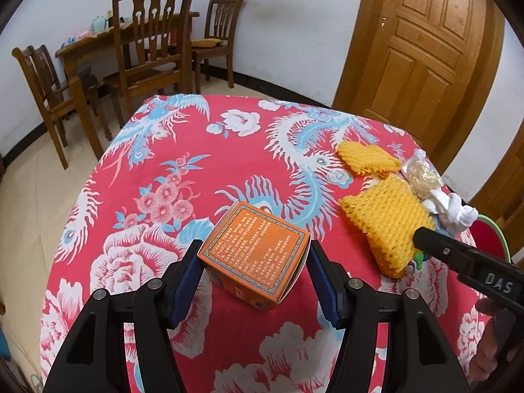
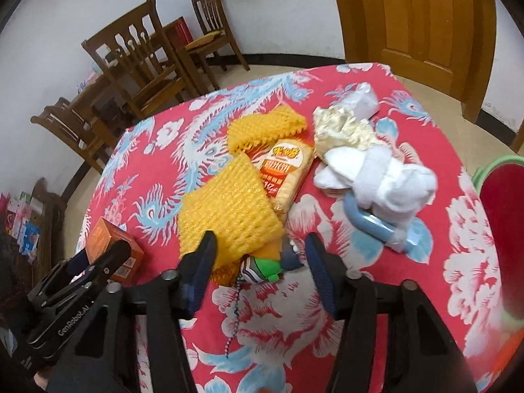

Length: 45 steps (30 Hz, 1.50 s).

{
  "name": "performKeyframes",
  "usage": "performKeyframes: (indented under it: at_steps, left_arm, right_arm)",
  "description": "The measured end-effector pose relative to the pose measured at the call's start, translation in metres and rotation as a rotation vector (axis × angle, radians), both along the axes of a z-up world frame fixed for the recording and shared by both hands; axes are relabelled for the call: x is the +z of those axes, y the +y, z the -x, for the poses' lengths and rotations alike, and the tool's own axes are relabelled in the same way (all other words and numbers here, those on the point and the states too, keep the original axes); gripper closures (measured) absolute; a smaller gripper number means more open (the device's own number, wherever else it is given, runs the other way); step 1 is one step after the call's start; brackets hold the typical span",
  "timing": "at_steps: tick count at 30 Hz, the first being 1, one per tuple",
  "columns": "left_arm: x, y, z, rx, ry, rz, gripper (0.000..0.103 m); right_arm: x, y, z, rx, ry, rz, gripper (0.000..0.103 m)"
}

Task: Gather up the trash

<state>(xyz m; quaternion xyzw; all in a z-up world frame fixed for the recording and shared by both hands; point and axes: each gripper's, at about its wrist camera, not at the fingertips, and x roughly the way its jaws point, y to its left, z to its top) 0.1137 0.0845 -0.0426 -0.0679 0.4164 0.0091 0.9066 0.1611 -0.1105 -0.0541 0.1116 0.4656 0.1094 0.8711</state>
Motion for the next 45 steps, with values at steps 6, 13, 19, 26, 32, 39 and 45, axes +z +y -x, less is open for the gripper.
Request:
performKeyframes:
  at_steps: [6, 13, 19, 26, 32, 39, 45]
  left_arm:
    - [-0.002, 0.001, -0.003, 0.004, 0.005, 0.006, 0.039]
    - [-0.002, -0.001, -0.002, 0.001, 0.005, 0.003, 0.039]
    - [0.002, -0.002, 0.001, 0.002, -0.004, 0.002, 0.039]
    - [0.007, -0.007, 0.004, -0.004, -0.014, 0.002, 0.039]
    - [0.008, -0.009, 0.005, -0.001, -0.017, 0.001, 0.039]
    - [0.005, -0.004, 0.001, 0.013, -0.014, 0.007, 0.039]
    - [0.001, -0.001, -0.004, 0.021, -0.002, 0.012, 0.039]
  right_arm:
    - [0.000, 0.000, 0.001, -0.004, -0.026, 0.023, 0.070]
    - [0.004, -0.004, 0.004, -0.011, -0.052, 0.016, 0.094]
    - [0.016, -0.010, 0.014, -0.020, -0.095, -0.010, 0.098]
    - [0.031, -0.019, 0.025, -0.033, -0.137, -0.035, 0.099]
    - [0.029, -0.018, 0.022, -0.021, -0.119, -0.054, 0.092]
    - [0.019, -0.011, 0.011, -0.027, -0.096, -0.032, 0.057]
    - [0.005, -0.004, -0.004, -0.011, -0.060, 0.003, 0.056]
